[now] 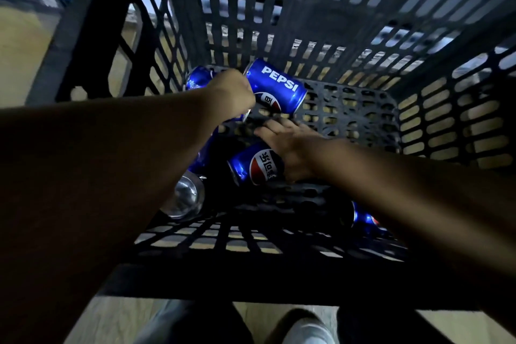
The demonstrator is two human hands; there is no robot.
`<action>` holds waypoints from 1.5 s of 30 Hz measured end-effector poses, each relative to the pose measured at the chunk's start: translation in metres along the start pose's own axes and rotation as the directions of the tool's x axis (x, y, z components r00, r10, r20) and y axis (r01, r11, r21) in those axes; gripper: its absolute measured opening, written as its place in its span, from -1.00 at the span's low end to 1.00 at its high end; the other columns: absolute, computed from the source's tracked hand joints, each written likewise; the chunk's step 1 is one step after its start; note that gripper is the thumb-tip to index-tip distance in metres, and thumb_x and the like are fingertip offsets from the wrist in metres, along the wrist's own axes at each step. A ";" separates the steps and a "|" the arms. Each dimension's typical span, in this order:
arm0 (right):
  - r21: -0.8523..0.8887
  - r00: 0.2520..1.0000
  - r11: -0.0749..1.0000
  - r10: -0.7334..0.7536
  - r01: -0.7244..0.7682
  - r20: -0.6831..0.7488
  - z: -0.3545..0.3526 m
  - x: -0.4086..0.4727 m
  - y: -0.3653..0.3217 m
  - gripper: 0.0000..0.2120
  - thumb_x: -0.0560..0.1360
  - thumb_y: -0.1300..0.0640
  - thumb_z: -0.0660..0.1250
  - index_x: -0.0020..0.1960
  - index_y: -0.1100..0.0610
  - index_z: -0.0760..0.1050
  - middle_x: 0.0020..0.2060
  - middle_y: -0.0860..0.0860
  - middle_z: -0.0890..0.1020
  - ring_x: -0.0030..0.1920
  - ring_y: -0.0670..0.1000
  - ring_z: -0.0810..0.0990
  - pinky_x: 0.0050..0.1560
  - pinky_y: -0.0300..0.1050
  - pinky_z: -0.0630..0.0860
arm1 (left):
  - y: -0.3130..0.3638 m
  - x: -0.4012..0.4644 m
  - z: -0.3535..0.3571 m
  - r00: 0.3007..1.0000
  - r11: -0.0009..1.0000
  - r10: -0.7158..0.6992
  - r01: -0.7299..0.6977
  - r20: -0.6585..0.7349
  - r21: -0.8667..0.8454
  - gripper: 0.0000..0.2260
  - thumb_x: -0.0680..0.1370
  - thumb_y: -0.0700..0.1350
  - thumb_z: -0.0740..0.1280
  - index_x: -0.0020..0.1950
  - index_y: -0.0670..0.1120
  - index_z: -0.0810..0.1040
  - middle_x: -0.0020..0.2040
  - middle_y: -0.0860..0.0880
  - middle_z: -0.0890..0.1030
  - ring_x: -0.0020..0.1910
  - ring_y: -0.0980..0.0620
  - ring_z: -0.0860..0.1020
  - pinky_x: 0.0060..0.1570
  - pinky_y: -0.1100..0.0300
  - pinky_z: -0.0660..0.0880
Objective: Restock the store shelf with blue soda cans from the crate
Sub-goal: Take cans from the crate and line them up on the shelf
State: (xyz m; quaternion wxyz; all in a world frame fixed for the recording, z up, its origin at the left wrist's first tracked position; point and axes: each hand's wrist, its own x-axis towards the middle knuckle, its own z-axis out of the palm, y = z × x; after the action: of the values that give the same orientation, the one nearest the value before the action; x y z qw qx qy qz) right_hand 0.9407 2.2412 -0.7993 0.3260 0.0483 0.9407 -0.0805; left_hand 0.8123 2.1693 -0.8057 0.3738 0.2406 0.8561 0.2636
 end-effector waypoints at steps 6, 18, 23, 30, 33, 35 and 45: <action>-0.156 0.996 0.985 -0.070 0.079 0.060 -0.004 0.001 -0.006 -0.27 0.46 0.22 0.32 0.51 0.10 0.01 0.45 0.04 0.19 0.44 0.09 0.18 0.37 -0.02 0.24 | -0.006 -0.006 -0.003 1.000 0.995 0.011 -0.011 0.005 0.095 -0.83 0.53 -0.32 0.21 0.01 -0.34 0.56 -0.02 -0.30 0.56 -0.02 -0.17 0.53 0.14 -0.04 0.48; 0.006 0.993 0.997 0.074 -0.075 0.093 0.000 -0.001 0.006 -0.16 0.38 0.15 0.46 0.51 0.16 0.07 0.41 0.13 0.31 0.39 0.14 0.33 0.30 -0.13 0.31 | -0.004 -0.018 -0.014 0.998 0.999 -0.006 0.004 0.055 0.037 -0.81 0.56 -0.33 0.16 0.04 -0.34 0.55 -0.10 -0.31 0.59 -0.27 -0.10 0.54 -0.24 0.21 0.48; 0.168 0.966 0.953 0.236 -0.251 0.102 -0.009 -0.012 0.004 -0.36 0.35 0.08 0.52 0.34 0.17 0.36 0.22 0.11 0.50 0.24 0.13 0.48 0.06 -0.20 0.39 | 0.001 -0.036 -0.022 0.997 0.999 -0.040 0.040 0.065 -0.002 -0.82 0.59 -0.32 0.13 0.04 -0.29 0.51 -0.12 -0.22 0.57 -0.40 0.04 0.48 -0.62 0.44 0.34; 0.381 0.941 0.864 0.333 -0.329 0.057 -0.082 -0.084 -0.012 -0.34 0.24 0.03 0.59 0.26 0.11 0.41 0.09 0.05 0.55 0.16 0.07 0.53 0.02 -0.21 0.40 | 0.043 -0.105 -0.074 0.988 0.986 -0.145 0.140 0.051 0.092 -0.79 0.52 -0.27 0.26 -0.31 -0.11 0.45 -0.12 -0.20 0.62 -0.44 0.03 0.47 -0.43 0.26 0.46; 0.511 0.942 0.804 0.334 -0.303 0.032 -0.127 -0.127 -0.022 -0.34 0.21 0.07 0.61 0.24 0.12 0.45 0.08 0.03 0.58 0.11 0.05 0.55 0.09 -0.16 0.48 | 0.080 -0.141 -0.110 0.985 0.985 -0.156 0.150 0.075 0.087 -0.85 0.53 -0.27 0.24 -0.21 -0.21 0.53 -0.05 -0.27 0.64 -0.44 0.01 0.50 -0.36 0.26 0.46; 0.560 0.941 0.777 0.338 -0.289 0.017 -0.162 -0.159 -0.030 -0.36 0.22 0.07 0.60 0.24 0.15 0.46 0.10 0.06 0.59 0.11 0.05 0.55 0.13 -0.13 0.49 | 0.109 -0.165 -0.138 0.981 0.984 -0.166 0.158 0.097 0.082 -0.84 0.55 -0.29 0.21 -0.07 -0.30 0.57 -0.17 -0.23 0.63 -0.46 0.02 0.51 -0.48 0.28 0.38; 0.591 0.950 0.777 0.308 -0.219 -0.053 -0.347 -0.301 -0.073 -0.62 0.31 -0.04 0.53 0.03 0.06 0.51 -0.16 -0.03 0.49 -0.14 -0.05 0.45 -0.31 -0.25 0.31 | 0.246 -0.295 -0.253 0.968 0.985 -0.160 0.143 0.191 0.101 -0.84 0.58 -0.23 0.20 -0.08 -0.24 0.55 -0.21 -0.17 0.61 -0.59 0.21 0.50 -0.67 0.40 0.31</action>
State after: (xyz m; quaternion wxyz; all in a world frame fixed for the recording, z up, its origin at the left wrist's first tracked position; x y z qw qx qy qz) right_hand 0.9557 2.2215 -0.3348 0.2340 0.2819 0.8766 -0.3121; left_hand 0.8496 2.1037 -0.3519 0.4657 0.2155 0.8409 0.1717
